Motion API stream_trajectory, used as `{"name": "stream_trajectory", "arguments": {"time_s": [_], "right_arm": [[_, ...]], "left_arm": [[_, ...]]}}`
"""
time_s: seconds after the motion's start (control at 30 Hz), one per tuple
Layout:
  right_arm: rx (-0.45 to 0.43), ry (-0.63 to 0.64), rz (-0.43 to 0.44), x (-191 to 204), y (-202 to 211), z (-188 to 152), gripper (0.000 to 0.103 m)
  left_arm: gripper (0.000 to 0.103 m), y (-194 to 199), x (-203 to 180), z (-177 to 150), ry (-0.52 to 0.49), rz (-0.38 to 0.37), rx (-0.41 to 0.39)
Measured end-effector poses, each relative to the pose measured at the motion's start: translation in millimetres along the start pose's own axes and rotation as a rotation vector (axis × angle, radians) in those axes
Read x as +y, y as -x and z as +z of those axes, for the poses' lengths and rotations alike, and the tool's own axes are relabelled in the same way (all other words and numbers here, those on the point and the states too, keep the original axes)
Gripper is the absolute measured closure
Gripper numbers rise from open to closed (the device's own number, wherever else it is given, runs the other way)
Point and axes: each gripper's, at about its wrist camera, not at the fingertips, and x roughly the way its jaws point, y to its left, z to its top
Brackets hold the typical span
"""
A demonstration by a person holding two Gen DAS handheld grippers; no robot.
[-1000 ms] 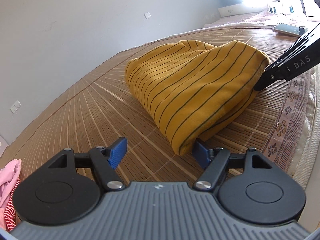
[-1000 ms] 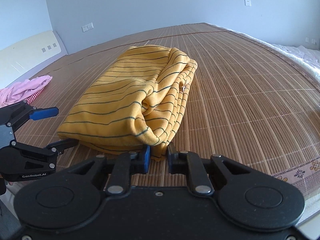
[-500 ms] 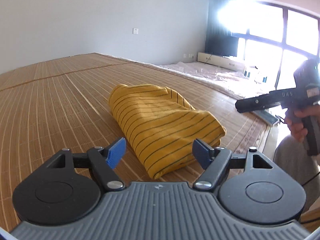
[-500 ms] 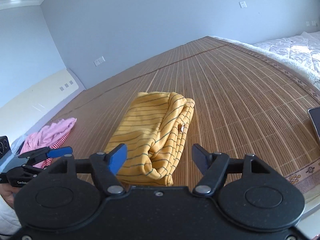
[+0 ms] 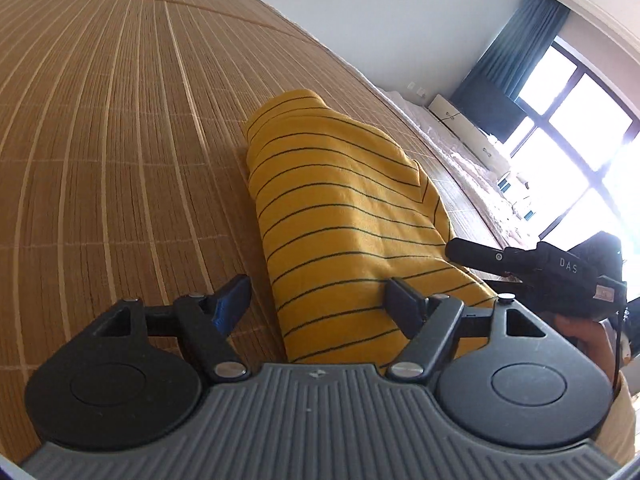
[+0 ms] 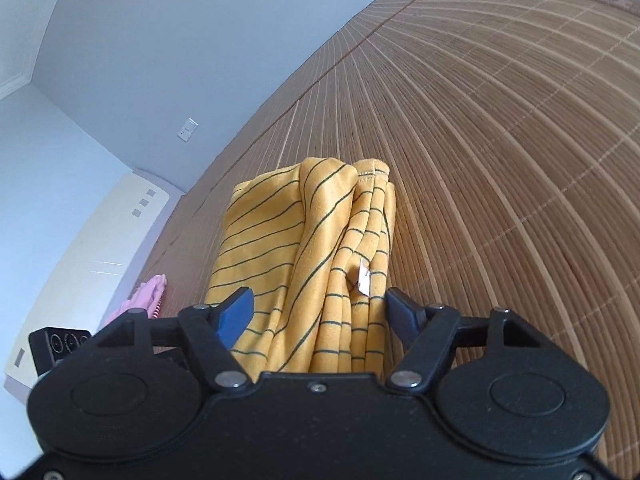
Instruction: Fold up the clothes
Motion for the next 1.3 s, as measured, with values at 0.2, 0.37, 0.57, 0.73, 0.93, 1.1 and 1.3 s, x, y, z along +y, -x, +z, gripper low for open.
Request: {"name": "stream_trajectory", "arguments": {"time_s": [0.2, 0.37, 0.57, 0.73, 0.93, 1.1, 1.3], "right_arm": [[0.019, 0.036, -0.005, 4.0, -16.4, -0.2, 0.059], [-0.001, 0.096, -0.016, 19.0, -15.6, 13.9, 0.069], [-0.058, 0.195, -0.040, 47.4, -9.8, 80.4, 0.071], [-0.104, 0.291, -0.090, 57.1, -11.0, 163.5, 0.070], [-0.180, 0.292, -0.147, 20.3, -35.0, 253.9, 0.070], [-0.179, 0.271, -0.197, -41.5, -81.0, 306.2, 0.070], [-0.166, 0.256, -0.286, -97.1, -126.8, 327.5, 0.058]], "left_arm": [[0.046, -15.7, 5.7, -4.0, 0.038, -0.058, -0.015], [0.058, -23.1, -5.4, 10.0, 0.019, -0.070, -0.027], [0.061, -50.3, -50.6, 70.6, -0.051, -0.059, -0.080], [0.061, -94.5, -97.3, 141.3, -0.119, -0.019, -0.136], [0.061, -185.4, -128.5, 231.6, -0.164, 0.050, -0.151], [0.061, -277.1, -118.5, 271.4, -0.148, 0.101, -0.118], [0.058, -339.9, -85.0, 270.2, -0.121, 0.113, -0.141]]}}
